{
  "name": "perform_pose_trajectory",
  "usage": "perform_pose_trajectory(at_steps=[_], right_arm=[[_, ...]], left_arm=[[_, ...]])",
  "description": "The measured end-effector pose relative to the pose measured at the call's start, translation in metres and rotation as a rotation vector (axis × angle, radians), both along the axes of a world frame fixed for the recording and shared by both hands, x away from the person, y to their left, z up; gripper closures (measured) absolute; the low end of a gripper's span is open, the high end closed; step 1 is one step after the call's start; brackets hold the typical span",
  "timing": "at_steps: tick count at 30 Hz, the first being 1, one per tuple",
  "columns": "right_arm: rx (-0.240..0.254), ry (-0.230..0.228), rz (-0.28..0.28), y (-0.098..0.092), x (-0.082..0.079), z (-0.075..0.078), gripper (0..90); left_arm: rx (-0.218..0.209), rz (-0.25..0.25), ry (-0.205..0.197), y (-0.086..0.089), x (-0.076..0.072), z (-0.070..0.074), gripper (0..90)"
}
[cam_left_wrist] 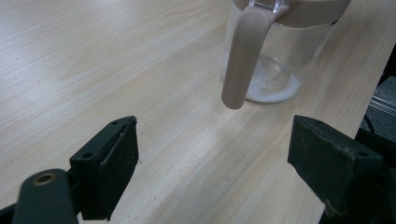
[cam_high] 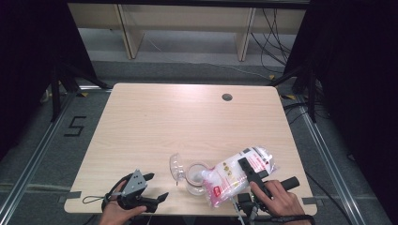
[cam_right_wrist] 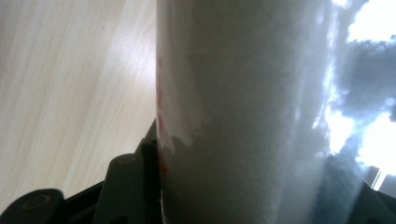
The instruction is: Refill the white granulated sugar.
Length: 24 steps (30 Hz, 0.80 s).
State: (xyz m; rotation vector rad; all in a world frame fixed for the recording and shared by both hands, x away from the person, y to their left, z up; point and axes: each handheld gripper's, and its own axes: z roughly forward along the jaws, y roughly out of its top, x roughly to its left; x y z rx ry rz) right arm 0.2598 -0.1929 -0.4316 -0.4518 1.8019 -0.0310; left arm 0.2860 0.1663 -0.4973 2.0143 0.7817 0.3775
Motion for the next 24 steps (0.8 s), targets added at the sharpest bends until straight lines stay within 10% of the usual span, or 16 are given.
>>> perform_pose_trajectory(at_steps=[20,21,24], right_arm=[[0.004,-0.023,-0.013,-0.008,-0.002,0.005,51.3],[0.069,-0.001,-0.054,-0.009,-0.005,0.0,51.3],[0.013,-0.005,-0.012,-0.003,-0.004,0.002,51.4]], left_arm=[[-0.018,-0.004,0.007,-0.002,-0.002,0.0,15.8],[-0.026,-0.001,0.001,-0.002,-0.002,0.0,15.8],[-0.023,-0.003,0.001,-0.002,-0.001,0.0,15.8]])
